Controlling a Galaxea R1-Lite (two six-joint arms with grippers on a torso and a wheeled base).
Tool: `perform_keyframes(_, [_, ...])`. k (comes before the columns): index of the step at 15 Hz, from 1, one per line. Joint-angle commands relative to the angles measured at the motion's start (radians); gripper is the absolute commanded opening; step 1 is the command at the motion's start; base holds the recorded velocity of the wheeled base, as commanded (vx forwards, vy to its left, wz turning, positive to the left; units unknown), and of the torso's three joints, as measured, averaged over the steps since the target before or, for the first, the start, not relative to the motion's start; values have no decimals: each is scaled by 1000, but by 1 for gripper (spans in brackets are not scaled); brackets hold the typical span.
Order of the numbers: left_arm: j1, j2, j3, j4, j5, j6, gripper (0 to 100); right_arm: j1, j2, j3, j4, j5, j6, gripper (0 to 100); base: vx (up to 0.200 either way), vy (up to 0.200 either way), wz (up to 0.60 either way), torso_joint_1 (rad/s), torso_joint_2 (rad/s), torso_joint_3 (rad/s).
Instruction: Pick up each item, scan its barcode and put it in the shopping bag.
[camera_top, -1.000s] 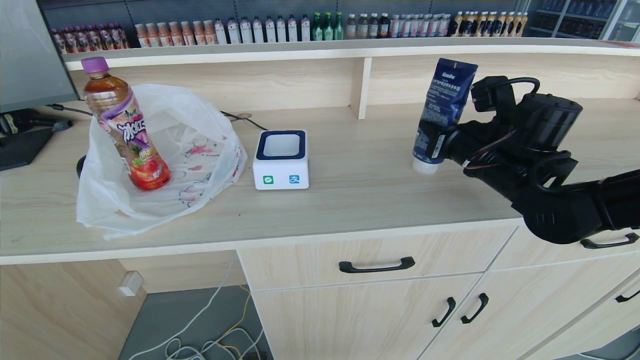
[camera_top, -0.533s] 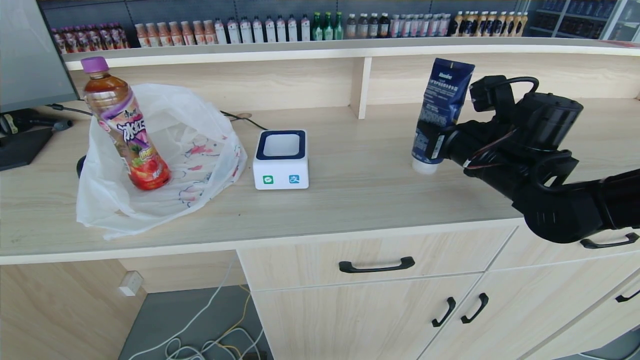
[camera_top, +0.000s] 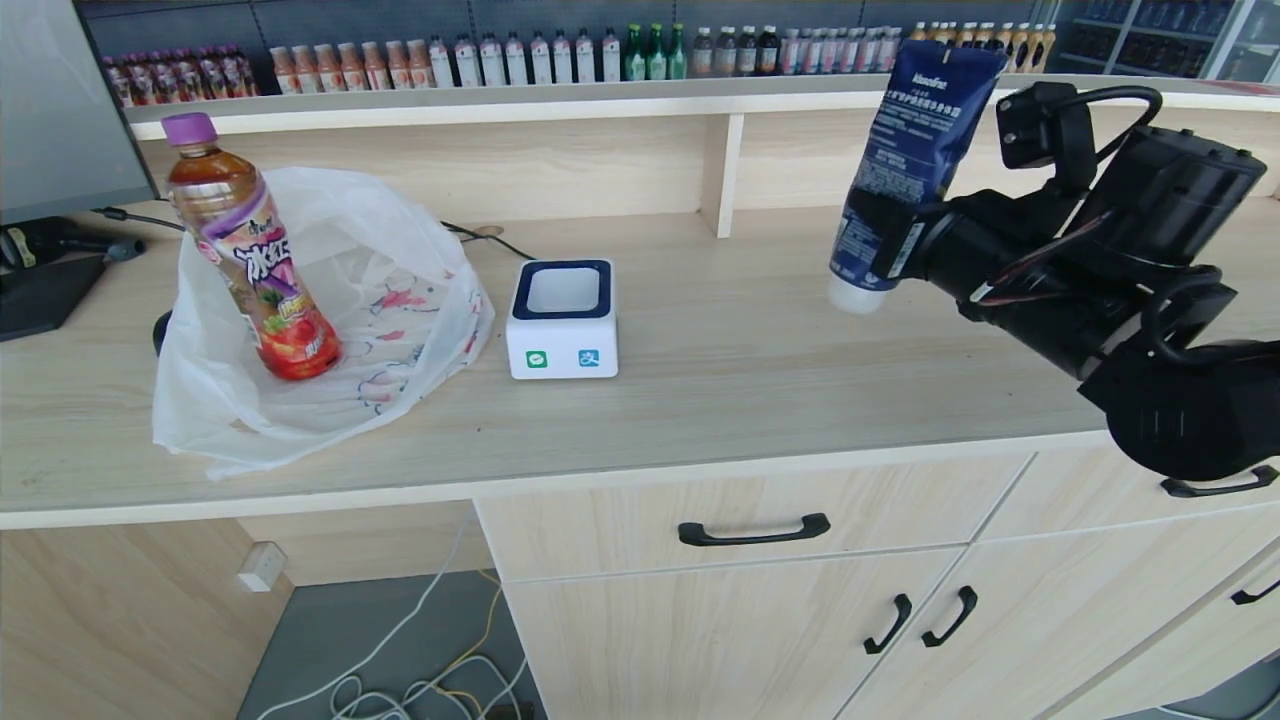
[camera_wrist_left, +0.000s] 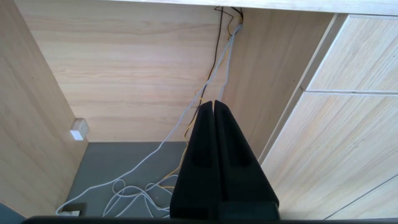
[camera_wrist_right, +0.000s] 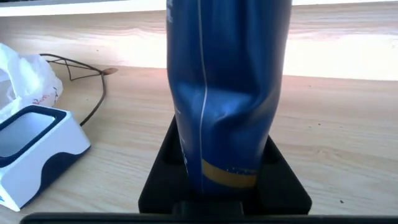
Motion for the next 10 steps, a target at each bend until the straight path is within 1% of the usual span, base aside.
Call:
perform_keyframes(1, [0, 0, 0, 0, 0, -1, 0, 2, -86, 29, -2, 1, 38, 0, 0, 0, 0, 0, 0, 0])
perform_keyframes(5, [0, 0, 0, 0, 0, -1, 0, 19, -195, 100, -2, 3, 67, 0, 0, 0, 0, 0, 0, 0])
perform_keyframes(6, [0, 0, 0, 0, 0, -1, 0, 25, -256, 157, -3, 3, 70, 0, 0, 0, 0, 0, 0, 0])
perform_keyframes(10, [0, 0, 0, 0, 0, -1, 0, 30, -402, 266, -3, 3, 81, 0, 0, 0, 0, 0, 0, 0])
